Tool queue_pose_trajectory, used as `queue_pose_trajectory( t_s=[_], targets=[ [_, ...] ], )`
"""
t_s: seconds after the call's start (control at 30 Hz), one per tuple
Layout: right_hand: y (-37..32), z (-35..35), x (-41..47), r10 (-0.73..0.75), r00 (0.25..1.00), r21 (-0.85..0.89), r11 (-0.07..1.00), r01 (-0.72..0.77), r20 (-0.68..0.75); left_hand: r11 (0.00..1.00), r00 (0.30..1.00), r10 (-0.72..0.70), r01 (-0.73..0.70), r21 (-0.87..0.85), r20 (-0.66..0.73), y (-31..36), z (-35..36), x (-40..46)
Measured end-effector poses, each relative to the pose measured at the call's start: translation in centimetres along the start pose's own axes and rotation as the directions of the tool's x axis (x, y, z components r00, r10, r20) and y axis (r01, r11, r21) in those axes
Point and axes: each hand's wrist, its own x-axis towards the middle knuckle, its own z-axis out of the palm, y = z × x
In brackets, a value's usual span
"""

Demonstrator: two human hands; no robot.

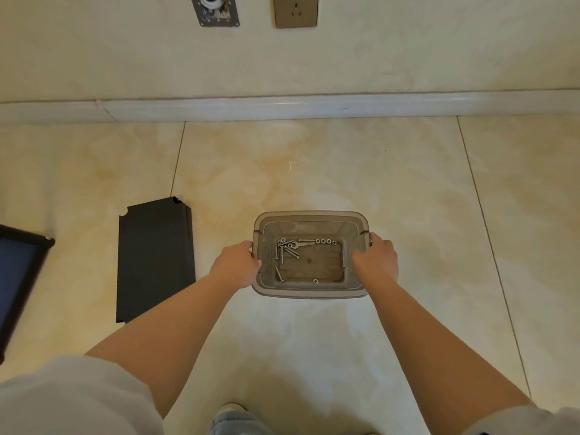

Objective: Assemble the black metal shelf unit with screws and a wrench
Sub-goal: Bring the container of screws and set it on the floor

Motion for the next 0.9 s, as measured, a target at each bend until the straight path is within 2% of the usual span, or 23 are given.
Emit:
queue_pose_trajectory(
  t_s=[0.1,0.27,0.47,0.7,0.9],
  targets=[
    [0.3,-0.2,-0.1,-0.021,1.0,-0.051,0.998,0.021,-0.011,0.997,1.0,0.001,0.001,0.081,-0.021,0.1,0.3,0.4],
    [-0.2,-1.0,-1.2,-0.09,0.996,-0.136,0.987,0.085,-0.03,0.994,0.998,-0.013,0.02,0.112,-0.06,0.2,0.5,-0.2],
    [-2.2,-1.0,-3.8,-0.177,0.982,-0.229,0.961,0.156,-0.073,0.989,0.999,0.034,-0.028,0.143,-0.04,-0.7,-0.4,-2.6],
    [-3.6,-0.2,-7.7,-0.25,0.965,-0.335,0.919,0.21,-0.081,0.956,0.984,0.152,-0.123,0.266,-0.089,-1.9,-3.3,-5.2],
    [-7.4,-2.2,-14.4,-0.342,0.932,-0.28,0.912,0.3,-0.119,0.923,0.951,0.261,-0.196,0.333,-0.164,-2.9,-7.7,-11.0]
  ],
)
